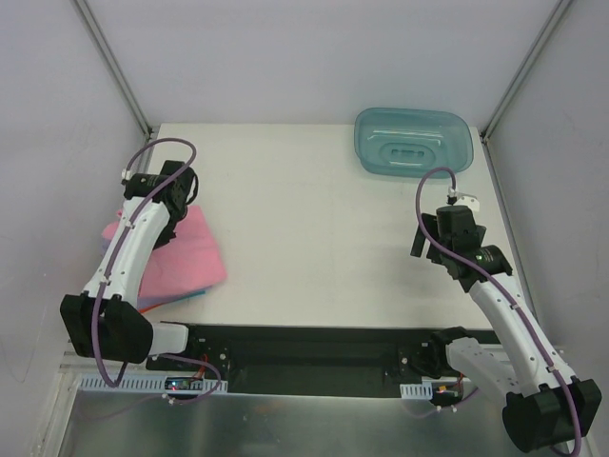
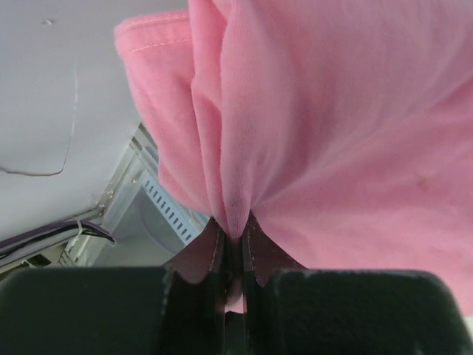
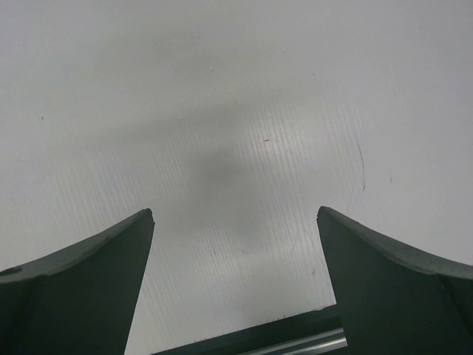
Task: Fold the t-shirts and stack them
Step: Put the neatly folded tshirt into the corner of the board with the left arm
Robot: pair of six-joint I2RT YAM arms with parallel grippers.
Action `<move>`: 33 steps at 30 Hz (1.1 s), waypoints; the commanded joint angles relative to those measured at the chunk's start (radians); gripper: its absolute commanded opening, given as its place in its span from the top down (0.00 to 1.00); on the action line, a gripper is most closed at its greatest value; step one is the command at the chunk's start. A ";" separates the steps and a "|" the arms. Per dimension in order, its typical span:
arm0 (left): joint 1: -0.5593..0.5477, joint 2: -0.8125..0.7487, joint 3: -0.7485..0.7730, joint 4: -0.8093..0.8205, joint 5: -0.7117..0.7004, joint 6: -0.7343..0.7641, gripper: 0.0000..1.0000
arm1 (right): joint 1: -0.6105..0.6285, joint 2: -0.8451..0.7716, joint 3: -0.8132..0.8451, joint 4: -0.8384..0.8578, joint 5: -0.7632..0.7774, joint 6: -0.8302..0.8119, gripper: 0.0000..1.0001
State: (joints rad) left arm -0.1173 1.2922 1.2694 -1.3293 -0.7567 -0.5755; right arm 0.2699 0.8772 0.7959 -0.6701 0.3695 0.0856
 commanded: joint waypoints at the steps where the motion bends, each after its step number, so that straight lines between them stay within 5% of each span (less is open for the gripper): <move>1: 0.031 0.039 0.042 -0.061 -0.133 -0.047 1.00 | 0.000 -0.009 -0.003 0.004 0.003 0.009 0.03; 14: 0.157 0.124 0.051 -0.056 -0.188 -0.090 0.88 | 0.000 -0.035 -0.007 0.003 0.016 0.005 0.03; 16: 0.168 0.131 0.057 -0.050 -0.181 -0.083 0.68 | 0.000 -0.038 -0.007 0.004 0.008 0.003 0.03; 18: 0.177 0.148 0.064 -0.050 -0.182 -0.080 0.65 | 0.000 -0.037 -0.007 0.009 -0.003 -0.003 0.03; 21: 0.180 0.173 0.079 -0.050 -0.141 -0.063 0.33 | 0.000 -0.029 -0.006 0.007 -0.009 -0.007 0.03; 23: 0.182 0.185 0.099 -0.056 -0.124 -0.064 0.01 | 0.000 -0.021 -0.003 0.006 -0.015 -0.007 0.03; 28: 0.179 0.151 0.175 -0.054 0.014 -0.054 0.01 | 0.000 -0.018 -0.001 0.004 0.006 0.005 0.03; 33: 0.120 -0.071 0.121 0.224 0.346 0.057 0.01 | 0.000 0.000 -0.001 0.012 -0.001 0.008 0.03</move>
State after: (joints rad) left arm 0.0490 1.4220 1.4055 -1.2842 -0.6975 -0.6117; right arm 0.2699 0.8658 0.7902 -0.6697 0.3592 0.0853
